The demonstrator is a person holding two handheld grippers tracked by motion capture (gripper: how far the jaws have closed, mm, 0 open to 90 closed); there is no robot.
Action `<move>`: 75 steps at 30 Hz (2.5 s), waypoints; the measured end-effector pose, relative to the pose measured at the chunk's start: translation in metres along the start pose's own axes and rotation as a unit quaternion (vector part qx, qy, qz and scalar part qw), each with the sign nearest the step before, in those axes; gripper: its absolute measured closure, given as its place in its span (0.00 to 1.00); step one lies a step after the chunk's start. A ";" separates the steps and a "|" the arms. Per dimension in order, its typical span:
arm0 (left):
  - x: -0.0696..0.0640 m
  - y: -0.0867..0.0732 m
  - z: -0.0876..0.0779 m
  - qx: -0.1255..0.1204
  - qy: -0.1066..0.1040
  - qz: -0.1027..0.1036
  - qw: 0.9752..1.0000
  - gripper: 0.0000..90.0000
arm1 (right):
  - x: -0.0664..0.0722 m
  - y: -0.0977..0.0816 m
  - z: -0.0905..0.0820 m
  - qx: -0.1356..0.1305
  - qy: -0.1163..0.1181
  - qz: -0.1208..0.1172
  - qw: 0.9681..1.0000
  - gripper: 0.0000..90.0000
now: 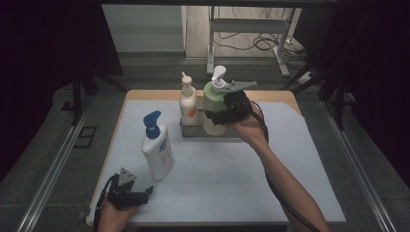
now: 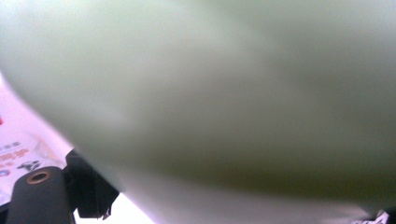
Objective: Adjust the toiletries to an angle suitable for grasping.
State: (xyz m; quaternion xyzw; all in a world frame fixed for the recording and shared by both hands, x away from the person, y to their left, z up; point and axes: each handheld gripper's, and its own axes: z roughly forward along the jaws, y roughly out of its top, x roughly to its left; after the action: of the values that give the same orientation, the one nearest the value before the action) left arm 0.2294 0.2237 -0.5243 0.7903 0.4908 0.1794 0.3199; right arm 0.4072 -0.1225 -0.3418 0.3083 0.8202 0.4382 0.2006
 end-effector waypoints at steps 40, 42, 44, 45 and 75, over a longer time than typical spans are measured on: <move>0.000 0.000 0.000 0.001 -0.001 -0.002 1.000 0.14 | -0.033 0.003 0.052 0.013 -0.050 0.019 0.998 0.14; 0.000 0.000 0.000 0.001 -0.001 -0.002 1.000 0.14 | -0.033 0.000 0.055 0.016 -0.050 0.021 0.998 0.14; 0.000 0.000 0.000 0.001 -0.001 -0.002 1.000 0.14 | -0.034 -0.002 0.058 0.018 -0.050 0.021 0.998 0.14; 0.000 0.000 0.000 0.001 -0.001 -0.002 1.000 0.14 | -0.034 -0.002 0.058 0.018 -0.050 0.021 0.998 0.14; 0.000 0.000 0.000 0.001 -0.001 -0.002 1.000 0.14 | -0.039 -0.024 0.081 0.065 -0.018 0.032 0.997 0.15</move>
State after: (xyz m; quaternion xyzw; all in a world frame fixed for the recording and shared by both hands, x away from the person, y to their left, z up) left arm 0.2294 0.2235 -0.5242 0.7897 0.4924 0.1777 0.3197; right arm 0.4764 -0.1114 -0.4032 0.3542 0.8329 0.3848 0.1810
